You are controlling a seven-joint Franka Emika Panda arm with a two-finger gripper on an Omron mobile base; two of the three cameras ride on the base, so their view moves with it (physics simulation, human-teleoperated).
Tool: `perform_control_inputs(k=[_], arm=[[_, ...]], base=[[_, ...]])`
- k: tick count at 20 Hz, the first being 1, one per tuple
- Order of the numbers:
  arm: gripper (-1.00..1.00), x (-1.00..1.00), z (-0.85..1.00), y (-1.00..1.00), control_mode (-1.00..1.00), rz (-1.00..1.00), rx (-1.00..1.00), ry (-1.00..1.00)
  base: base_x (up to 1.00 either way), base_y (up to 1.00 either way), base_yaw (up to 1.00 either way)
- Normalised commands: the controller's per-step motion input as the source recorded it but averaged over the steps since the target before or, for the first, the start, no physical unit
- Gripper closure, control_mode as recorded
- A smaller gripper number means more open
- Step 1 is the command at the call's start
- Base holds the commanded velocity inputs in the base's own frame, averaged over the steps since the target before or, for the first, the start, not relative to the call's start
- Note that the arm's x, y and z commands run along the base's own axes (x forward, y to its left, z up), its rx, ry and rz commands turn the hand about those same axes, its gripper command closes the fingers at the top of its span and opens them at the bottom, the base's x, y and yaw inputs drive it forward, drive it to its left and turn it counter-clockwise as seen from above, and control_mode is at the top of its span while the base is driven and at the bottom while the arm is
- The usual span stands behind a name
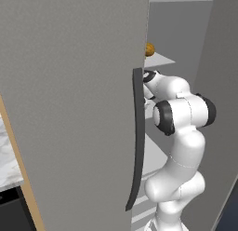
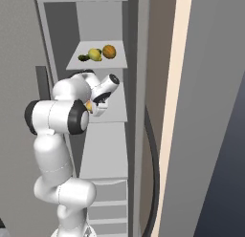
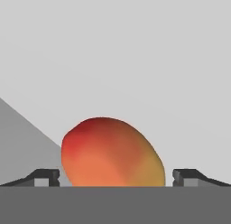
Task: Take the mango and lemon from the second highest rack and move them to the highest rack where the squashs are located, to maximize freezer space. Close the freezer door after rearranging.
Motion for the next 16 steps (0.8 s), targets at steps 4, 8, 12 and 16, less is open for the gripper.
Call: perform_control_inputs(k=[4, 8, 12, 16], arm=[[1.0, 0.29, -0.34, 0.0, -1.0, 0.0, 0.0, 0.03], [1.0, 0.14, -0.38, 0.0, -1.0, 0.0, 0.0, 0.03], [1.0, 0.01, -0.35, 0.0, -1.0, 0.0, 0.0, 0.0], [1.0, -0.3, -0.26, 0.0, -1.0, 0.0, 0.0, 0.0]], base=[[0.0, 0.0, 0.0], [0.0, 0.0, 0.0], [0.0, 0.0, 0.0], [0.0, 0.0, 0.0]])
